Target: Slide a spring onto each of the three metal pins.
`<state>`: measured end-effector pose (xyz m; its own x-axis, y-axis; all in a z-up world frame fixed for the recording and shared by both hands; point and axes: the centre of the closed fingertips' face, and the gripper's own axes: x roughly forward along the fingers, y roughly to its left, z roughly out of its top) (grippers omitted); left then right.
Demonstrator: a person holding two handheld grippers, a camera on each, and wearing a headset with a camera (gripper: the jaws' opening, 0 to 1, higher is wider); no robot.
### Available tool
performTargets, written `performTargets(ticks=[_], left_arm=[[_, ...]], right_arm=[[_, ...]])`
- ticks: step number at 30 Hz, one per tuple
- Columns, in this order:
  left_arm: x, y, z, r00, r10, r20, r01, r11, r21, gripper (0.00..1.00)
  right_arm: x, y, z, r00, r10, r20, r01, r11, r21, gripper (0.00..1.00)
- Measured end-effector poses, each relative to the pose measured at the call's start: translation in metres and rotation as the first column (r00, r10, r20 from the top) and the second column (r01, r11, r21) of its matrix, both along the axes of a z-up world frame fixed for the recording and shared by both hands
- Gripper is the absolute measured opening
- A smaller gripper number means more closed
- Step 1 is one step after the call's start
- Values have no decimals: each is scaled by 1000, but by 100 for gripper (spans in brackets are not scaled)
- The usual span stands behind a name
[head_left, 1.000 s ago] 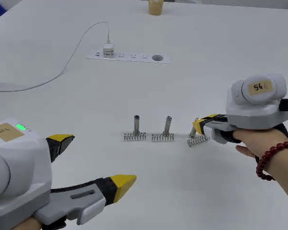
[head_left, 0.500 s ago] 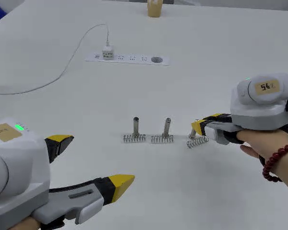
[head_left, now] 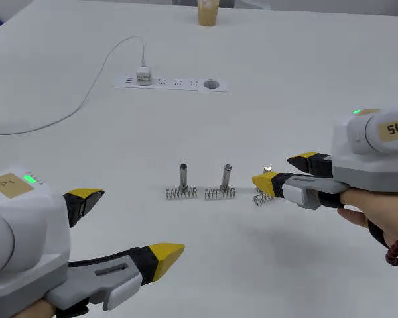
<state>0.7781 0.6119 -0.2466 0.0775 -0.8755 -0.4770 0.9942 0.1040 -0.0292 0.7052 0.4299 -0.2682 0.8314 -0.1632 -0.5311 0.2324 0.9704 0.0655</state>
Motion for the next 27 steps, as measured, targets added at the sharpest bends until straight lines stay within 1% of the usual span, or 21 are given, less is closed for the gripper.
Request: performTargets(ticks=[3,7,10,13,17,18,21,25,27], left_arm=[[2,-1,0,1000,-19,21,19,1000,9,79],[7,-2,0,999,-26,34,25,1000,12,79],[11,-4,-1,999,-33,42,33,999,16,79],[15,-6,-1,998,-43,51,42,999,17,78],[17,-10,-3,996,-67,51,66,998,15,76],[18,-11,-5,996,-78,48,77,997,20,75],[18,-14,-8,993,-105,50,104,994,25,73],[19,-20,-18,989,-142,31,141,989,37,72],[21,-24,-21,988,-153,27,152,988,37,72]], right_arm=[[-3,7,4,1000,22,19,-22,1000,12,56],[-7,15,8,998,43,36,-44,999,27,64],[-12,20,11,997,62,50,-64,997,34,66],[-15,25,12,995,81,53,-83,996,38,70],[-19,32,12,991,111,70,-115,992,49,72],[-20,35,12,989,131,74,-135,990,48,73],[-24,40,12,984,155,88,-159,986,44,73],[-30,47,12,978,178,106,-185,981,61,74],[-32,50,13,976,185,111,-193,980,59,75]])
